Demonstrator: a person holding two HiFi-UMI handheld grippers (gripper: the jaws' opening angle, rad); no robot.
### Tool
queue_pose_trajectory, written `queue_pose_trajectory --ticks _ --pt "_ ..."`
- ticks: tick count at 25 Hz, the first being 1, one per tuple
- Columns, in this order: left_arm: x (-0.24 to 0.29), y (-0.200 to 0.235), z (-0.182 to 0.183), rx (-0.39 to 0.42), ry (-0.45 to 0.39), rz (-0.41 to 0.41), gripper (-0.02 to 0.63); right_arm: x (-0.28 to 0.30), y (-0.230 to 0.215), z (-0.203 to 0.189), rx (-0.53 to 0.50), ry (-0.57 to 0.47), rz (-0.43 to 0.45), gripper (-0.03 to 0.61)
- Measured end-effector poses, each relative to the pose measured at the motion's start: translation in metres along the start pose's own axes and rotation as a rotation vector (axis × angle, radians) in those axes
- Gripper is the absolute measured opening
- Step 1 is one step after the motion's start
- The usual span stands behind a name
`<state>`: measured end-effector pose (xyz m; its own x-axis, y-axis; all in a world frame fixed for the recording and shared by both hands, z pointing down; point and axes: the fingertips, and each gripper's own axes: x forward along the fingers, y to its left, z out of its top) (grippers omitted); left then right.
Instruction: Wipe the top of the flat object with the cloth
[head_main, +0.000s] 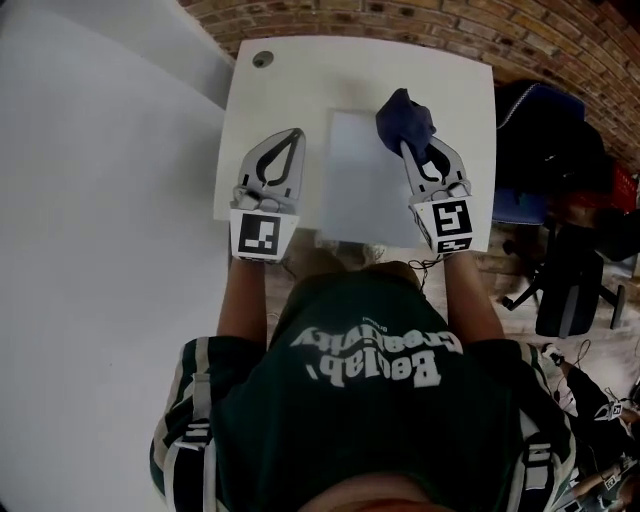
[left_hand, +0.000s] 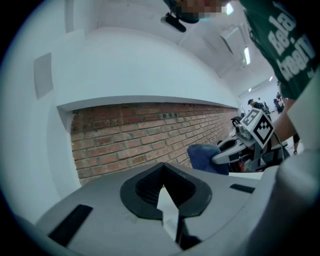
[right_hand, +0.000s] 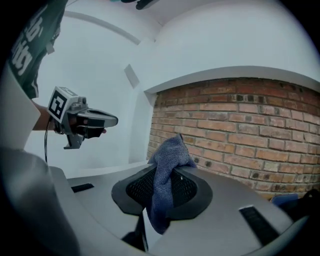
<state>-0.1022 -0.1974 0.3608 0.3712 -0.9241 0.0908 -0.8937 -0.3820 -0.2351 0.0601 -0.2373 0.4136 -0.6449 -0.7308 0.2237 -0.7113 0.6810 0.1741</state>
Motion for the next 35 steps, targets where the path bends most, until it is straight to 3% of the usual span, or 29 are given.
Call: queue_pose_trajectory --ticks 10,17,22,26,35 --pt "0.01 0.036 -0.028 -0.041 -0.009 -0.109 -0.006 0.094 0.05 -0.047 0.06 0.168 0.03 0.051" --pt "-0.007 0.052 -0.041 -0.041 -0.001 -0.124 -0.006 0.139 0.075 -0.103 0.085 0.305 0.036 0.051" --pt "-0.023 0.056 -0.048 -0.064 0.013 -0.122 -0.006 0.145 0.085 -0.134 0.113 0.387 0.039 0.051" --pt "-0.024 0.058 -0.055 -0.076 0.038 -0.129 -0.006 0.144 0.084 -0.137 0.101 0.408 0.044 0.05" --pt "0.002 0.037 -0.056 -0.084 0.017 -0.174 -0.006 0.109 0.035 -0.16 0.106 0.466 -0.044 0.051"
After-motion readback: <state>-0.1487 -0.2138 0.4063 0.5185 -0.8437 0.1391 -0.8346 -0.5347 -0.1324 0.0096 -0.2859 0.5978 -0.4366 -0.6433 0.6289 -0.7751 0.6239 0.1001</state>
